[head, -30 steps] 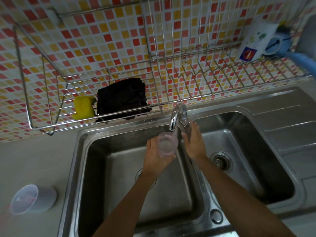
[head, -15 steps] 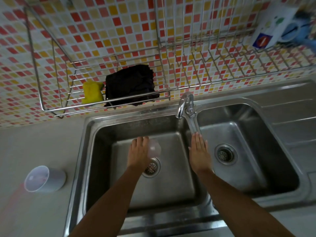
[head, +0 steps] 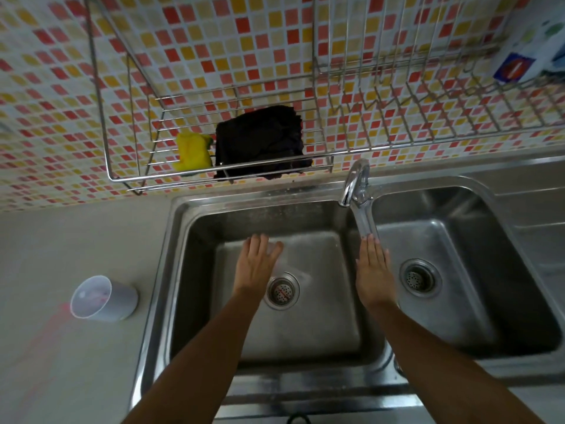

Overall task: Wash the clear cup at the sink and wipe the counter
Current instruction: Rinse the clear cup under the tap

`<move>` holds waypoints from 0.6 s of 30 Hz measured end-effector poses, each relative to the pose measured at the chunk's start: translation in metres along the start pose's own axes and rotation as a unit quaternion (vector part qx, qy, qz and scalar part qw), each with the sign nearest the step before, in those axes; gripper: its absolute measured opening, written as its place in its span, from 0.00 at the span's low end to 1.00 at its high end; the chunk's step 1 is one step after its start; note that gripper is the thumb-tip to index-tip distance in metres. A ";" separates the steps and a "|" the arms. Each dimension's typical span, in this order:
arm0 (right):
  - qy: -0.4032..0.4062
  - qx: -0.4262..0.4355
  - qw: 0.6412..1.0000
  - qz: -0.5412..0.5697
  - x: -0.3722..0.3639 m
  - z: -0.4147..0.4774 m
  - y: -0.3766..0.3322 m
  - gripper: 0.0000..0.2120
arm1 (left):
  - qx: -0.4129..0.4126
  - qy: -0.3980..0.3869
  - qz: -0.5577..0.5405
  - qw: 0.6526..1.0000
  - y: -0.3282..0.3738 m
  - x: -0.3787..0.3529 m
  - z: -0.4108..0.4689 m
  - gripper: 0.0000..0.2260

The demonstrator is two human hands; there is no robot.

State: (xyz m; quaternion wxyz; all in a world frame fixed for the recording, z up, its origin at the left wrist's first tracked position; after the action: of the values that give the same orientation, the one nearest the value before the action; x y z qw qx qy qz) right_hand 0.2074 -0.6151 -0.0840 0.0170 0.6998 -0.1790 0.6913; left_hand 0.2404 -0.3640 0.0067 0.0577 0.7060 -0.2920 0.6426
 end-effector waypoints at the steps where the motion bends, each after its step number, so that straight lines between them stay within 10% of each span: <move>1: -0.001 0.000 1.000 0.001 0.000 0.000 0.000 0.27 | 0.001 0.009 0.010 1.000 -0.002 0.002 -0.001 0.32; 18: -0.029 0.041 0.997 -0.055 0.005 -0.020 -0.009 0.26 | 0.115 0.029 -0.028 0.993 -0.022 -0.003 -0.058 0.38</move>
State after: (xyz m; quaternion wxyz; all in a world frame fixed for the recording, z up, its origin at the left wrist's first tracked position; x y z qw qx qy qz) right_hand 0.1909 -0.6026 -0.0761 0.0213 0.7288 -0.1119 0.6752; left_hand 0.2004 -0.3187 0.0199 0.0025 0.6966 -0.1950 0.6905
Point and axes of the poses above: each hand's wrist, its own z-axis towards the middle knuckle, its own x-axis out of the back of the hand, y = z × x, the point moved 3 cm from there along z, towards the middle knuckle, and after that the axes turned 8 degrees about -x, right-handed, at the moved point
